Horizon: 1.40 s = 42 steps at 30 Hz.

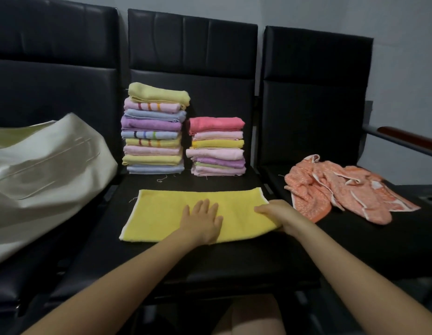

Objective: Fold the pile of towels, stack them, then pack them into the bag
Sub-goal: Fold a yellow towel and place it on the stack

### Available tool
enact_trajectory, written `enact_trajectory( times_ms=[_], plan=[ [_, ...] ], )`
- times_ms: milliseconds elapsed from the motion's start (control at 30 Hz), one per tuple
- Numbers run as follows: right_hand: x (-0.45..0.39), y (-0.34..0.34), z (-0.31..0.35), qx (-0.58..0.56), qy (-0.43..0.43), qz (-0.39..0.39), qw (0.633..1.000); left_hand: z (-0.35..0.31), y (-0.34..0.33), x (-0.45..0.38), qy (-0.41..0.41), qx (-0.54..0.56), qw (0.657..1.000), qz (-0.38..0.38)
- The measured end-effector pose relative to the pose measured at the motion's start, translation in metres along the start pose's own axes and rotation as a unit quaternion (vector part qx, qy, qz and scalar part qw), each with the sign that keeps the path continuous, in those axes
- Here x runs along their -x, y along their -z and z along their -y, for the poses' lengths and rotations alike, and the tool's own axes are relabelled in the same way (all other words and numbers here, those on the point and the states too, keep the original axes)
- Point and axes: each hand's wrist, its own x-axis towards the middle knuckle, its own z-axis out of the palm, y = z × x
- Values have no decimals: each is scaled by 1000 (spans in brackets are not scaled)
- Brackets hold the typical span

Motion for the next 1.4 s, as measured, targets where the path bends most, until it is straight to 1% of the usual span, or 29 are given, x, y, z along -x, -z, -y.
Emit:
enact_trajectory(
  times_ms=[33, 67, 100, 167, 200, 233, 300, 367, 400, 433, 467, 500, 567, 600, 667, 733, 767, 800, 833, 900, 967, 1067, 1100, 1167, 1200, 1233, 1267, 1333, 1400],
  plan=[
    [5, 0, 3, -41, 19, 7, 999, 2, 1, -1, -8, 18, 1000, -7],
    [7, 0, 7, -55, 46, 0, 997, 6, 4, -2, -22, 58, 998, -29],
    [12, -1, 14, -60, 80, -10, 995, 10, 7, -1, -33, 120, 990, -66],
    [20, -7, 29, -67, 149, -23, 986, 19, 14, 7, -23, 247, 956, -157],
    [24, -12, 37, -71, 177, -19, 982, 23, 18, 13, -4, 294, 936, -191],
    [30, -19, 44, -74, 201, -6, 977, 28, 22, 18, 18, 338, 918, -206],
    [40, -39, 54, -67, 228, 44, 970, 37, 25, 24, 63, 437, 875, -196],
    [44, -62, 57, -71, 206, 115, 969, 42, 28, 28, 95, 533, 825, -164],
    [45, -71, 56, -71, 185, 141, 970, 43, 29, 29, 104, 545, 819, -149],
    [45, -80, 54, -59, 176, 144, 972, 44, 29, 29, 110, 532, 828, -139],
    [40, -86, 49, -25, 194, 116, 974, 44, 30, 28, 119, 515, 838, -132],
    [34, -90, 43, 26, 226, 69, 971, 44, 32, 27, 128, 504, 846, -121],
    [25, -90, 32, 126, 281, -13, 951, 45, 34, 23, 126, 477, 865, -97],
    [23, -89, 28, 164, 299, -30, 940, 45, 35, 22, 117, 453, 879, -88],
    [17, -88, 21, 228, 311, -28, 922, 45, 35, 22, 89, 373, 920, -84],
    [12, -88, 15, 276, 297, -2, 914, 44, 32, 25, 65, 210, 970, -100],
    [9, -89, 12, 291, 280, 16, 915, 44, 28, 27, 58, 128, 984, -107],
    [7, -91, 8, 304, 257, 35, 917, 44, 23, 28, 56, 77, 990, -102],
    [6, -93, 4, 316, 235, 50, 918, 45, 17, 28, 59, 57, 993, -88],
    [4, -98, -1, 334, 217, 54, 916, 47, 8, 26, 67, 59, 994, -70],
    [4, -101, -3, 327, 216, 32, 919, 46, 5, 26, 68, 53, 993, -80],
    [6, -100, -2, 263, 191, -24, 946, 45, 3, 28, 70, 66, 990, -104],
    [7, -101, -2, 252, 177, -47, 950, 45, 3, 30, 68, 82, 987, -122],
    [9, -103, 3, 280, 141, -67, 947, 48, 2, 32, 56, 135, 974, -171],
    [10, -102, 7, 290, 118, -55, 948, 50, 3, 33, 52, 175, 965, -190],
    [12, -100, 13, 274, 96, -31, 956, 52, 5, 34, 50, 216, 954, -204],
    [14, -96, 18, 224, 78, 1, 972, 55, 6, 35, 49, 255, 942, -213],
    [20, -85, 33, 76, 64, 50, 994, 59, 11, 37, 38, 304, 920, -245],
    [27, -73, 48, 0, 92, 42, 995, 64, 18, 39, 39, 372, 888, -269]
  ],
)
